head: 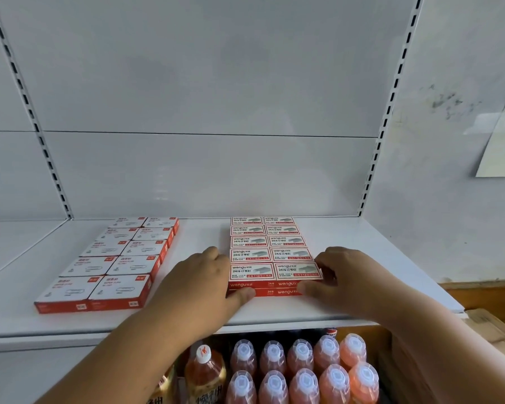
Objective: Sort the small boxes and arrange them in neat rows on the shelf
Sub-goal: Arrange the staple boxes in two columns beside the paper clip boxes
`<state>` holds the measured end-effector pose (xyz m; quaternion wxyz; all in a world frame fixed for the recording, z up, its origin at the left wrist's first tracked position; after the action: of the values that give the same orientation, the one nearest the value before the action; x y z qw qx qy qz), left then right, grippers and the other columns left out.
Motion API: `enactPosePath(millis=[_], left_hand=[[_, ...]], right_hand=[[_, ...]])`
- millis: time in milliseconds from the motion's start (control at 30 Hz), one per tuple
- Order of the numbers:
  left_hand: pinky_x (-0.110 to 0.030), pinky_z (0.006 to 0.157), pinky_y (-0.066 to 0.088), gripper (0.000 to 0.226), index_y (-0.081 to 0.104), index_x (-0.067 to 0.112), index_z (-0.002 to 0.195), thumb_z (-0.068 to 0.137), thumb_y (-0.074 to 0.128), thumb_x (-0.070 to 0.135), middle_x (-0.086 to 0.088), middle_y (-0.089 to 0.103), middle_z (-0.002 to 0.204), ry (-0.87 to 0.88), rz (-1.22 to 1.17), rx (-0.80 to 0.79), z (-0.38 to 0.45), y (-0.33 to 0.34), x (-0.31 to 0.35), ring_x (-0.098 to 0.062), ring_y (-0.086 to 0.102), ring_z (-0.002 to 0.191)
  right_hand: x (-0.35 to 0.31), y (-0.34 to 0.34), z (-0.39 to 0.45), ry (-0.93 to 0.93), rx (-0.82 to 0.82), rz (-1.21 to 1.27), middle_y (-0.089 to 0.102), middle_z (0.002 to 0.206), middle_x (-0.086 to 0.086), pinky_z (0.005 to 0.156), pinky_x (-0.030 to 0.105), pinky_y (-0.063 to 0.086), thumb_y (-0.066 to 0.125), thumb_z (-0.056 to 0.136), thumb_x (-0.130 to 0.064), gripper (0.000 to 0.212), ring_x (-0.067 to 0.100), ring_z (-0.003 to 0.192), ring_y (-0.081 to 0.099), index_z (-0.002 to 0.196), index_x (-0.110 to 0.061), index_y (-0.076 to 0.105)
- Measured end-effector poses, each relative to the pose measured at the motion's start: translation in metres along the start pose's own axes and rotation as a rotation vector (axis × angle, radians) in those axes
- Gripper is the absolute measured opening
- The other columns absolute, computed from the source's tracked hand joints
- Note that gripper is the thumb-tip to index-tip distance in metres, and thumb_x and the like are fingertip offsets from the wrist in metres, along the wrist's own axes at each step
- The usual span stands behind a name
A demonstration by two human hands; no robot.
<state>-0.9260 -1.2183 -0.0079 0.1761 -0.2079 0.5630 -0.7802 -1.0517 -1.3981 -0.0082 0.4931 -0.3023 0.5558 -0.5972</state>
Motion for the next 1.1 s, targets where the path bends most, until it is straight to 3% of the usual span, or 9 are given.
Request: enactPosePath(millis=[100,300,400,533,633,733,933,1033,1100], left_hand=[[-0.022,0.080,0.044,0.057,0.044,0.037,0.133,0.088,0.042,0.071,0.012,0.049,0.111,0.014,0.026,-0.015,0.002,0.001,0.000,-0.008,0.052,0.100],[-0.025,0.076,0.046,0.060,0.047,0.038,0.128,0.085,0.034,0.078,0.013,0.049,0.108,-0.024,0.040,-0.116,0.002,0.000,-0.004,-0.009,0.053,0.095],[-0.027,0.069,0.044,0.055,0.053,0.029,0.101,0.090,0.020,0.072,0.008,0.052,0.096,-0.108,0.002,-0.132,0.009,-0.009,-0.009,-0.010,0.056,0.086],[-0.031,0.066,0.037,0.040,0.047,0.024,0.081,0.103,0.025,0.048,0.001,0.062,0.095,-0.225,0.026,-0.080,0.041,-0.015,-0.018,-0.016,0.053,0.079],[-0.029,0.071,0.037,0.036,0.052,0.023,0.087,0.105,0.028,0.042,-0.003,0.066,0.105,-0.261,-0.008,-0.169,0.060,0.000,-0.024,-0.018,0.053,0.084],[-0.028,0.072,0.040,0.038,0.061,0.020,0.098,0.104,0.030,0.041,-0.004,0.067,0.107,-0.271,-0.024,-0.183,0.067,0.008,-0.026,-0.019,0.056,0.087],[-0.028,0.067,0.039,0.033,0.055,0.019,0.085,0.103,0.032,0.034,-0.005,0.067,0.100,-0.256,-0.039,-0.170,0.072,0.017,-0.027,-0.021,0.059,0.086],[-0.028,0.067,0.041,0.034,0.060,0.018,0.089,0.102,0.032,0.032,-0.004,0.067,0.100,-0.250,-0.061,-0.192,0.075,0.019,-0.030,-0.018,0.061,0.087],[-0.028,0.072,0.043,0.036,0.063,0.018,0.095,0.102,0.032,0.033,-0.004,0.067,0.104,-0.271,-0.086,-0.211,0.079,0.018,-0.035,-0.018,0.060,0.089]], right_hand=[[0.000,0.001,0.000,0.000,0.002,0.005,0.055,0.082,-0.008,0.056,0.019,0.031,0.052,0.078,-0.074,0.052,0.005,0.071,0.050,0.085,-0.023,0.060],[-0.002,-0.001,0.000,0.022,-0.046,-0.005,0.053,0.079,-0.008,0.058,0.021,0.032,0.052,0.077,-0.075,0.049,0.005,0.069,0.049,0.077,-0.026,0.056],[-0.001,-0.010,0.001,0.081,-0.071,0.053,0.057,0.080,-0.005,0.066,0.026,0.043,0.036,0.084,-0.074,0.054,0.007,0.074,0.053,0.079,-0.027,0.060],[0.011,-0.022,0.028,0.191,0.029,0.097,0.062,0.078,0.004,0.071,0.035,0.047,0.028,0.099,-0.056,0.057,0.021,0.075,0.058,0.081,-0.010,0.058],[0.014,-0.008,0.051,0.209,-0.059,0.091,0.063,0.085,0.003,0.072,0.034,0.046,0.032,0.101,-0.051,0.048,0.022,0.080,0.059,0.084,-0.013,0.058],[0.017,0.004,0.061,0.211,-0.130,0.069,0.059,0.080,0.000,0.066,0.030,0.043,0.037,0.101,-0.046,0.042,0.020,0.077,0.056,0.075,-0.017,0.052],[0.018,0.007,0.064,0.199,-0.094,0.070,0.055,0.074,-0.002,0.054,0.027,0.035,0.041,0.100,-0.043,0.040,0.013,0.065,0.049,0.069,-0.018,0.046],[0.019,0.007,0.065,0.204,-0.111,0.064,0.056,0.076,-0.002,0.057,0.028,0.038,0.039,0.101,-0.044,0.041,0.014,0.067,0.051,0.070,-0.017,0.047],[0.021,0.006,0.066,0.231,-0.139,0.096,0.062,0.082,0.000,0.069,0.031,0.047,0.037,0.101,-0.047,0.044,0.018,0.075,0.058,0.078,-0.015,0.056]])
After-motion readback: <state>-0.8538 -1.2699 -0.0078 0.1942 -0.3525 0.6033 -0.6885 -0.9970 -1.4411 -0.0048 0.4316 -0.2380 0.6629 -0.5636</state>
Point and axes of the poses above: each hand's wrist, its own z-axis towards the middle knuckle, its own y-axis out of the palm, x = y × z, the point moved 6 cm from there along z, towards the middle knuckle
